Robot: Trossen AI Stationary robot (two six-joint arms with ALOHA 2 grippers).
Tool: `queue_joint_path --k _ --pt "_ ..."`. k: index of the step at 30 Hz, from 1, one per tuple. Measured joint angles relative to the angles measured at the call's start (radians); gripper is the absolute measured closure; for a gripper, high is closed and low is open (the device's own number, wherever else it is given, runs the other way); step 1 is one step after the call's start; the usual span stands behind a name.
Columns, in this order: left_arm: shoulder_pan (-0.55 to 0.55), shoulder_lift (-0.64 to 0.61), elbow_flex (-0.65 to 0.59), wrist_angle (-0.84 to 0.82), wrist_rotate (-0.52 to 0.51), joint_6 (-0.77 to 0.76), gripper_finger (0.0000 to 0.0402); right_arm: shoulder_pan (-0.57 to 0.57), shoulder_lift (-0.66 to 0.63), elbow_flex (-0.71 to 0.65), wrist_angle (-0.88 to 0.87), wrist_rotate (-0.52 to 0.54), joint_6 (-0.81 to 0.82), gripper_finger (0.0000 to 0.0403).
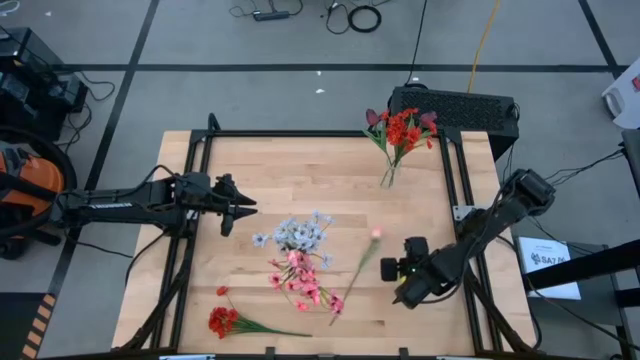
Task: Sort flowers into vase by color
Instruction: Put the pink flower into the purple vase
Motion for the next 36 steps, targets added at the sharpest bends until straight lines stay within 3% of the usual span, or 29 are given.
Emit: queue_joint_path --k 6,10,17,24,31,36 --pt "0.000 0.000 0.000 0.000 -0.001 0.000 0.0268 -0.079 0.010 0.000 0.061 0.011 0.007 0.0379" --pt "0.000 0.000 0.000 0.000 -0.002 0.001 0.0268 -0.142 0.028 0.000 0.134 0.083 -0.006 0.0348" --pt "0.000 0.000 0.000 0.000 -0.008 -0.002 0.0268 -0.251 0.085 0.001 0.349 0.098 -0.278 0.0262" --pt "0.000 0.000 0.000 0.000 -0.008 -0.006 0.0268 -0.348 0.134 0.000 0.305 -0.146 -0.306 0.0197" --pt "0.000 0.000 0.000 0.000 -0.008 -0.006 0.0268 -0.379 0.186 0.000 0.317 -0.145 -0.215 0.0191" --pt "0.000 0.000 0.000 0.000 -0.008 -0.006 0.0268 -0.405 0.246 0.006 0.324 -0.209 -0.271 0.0196"
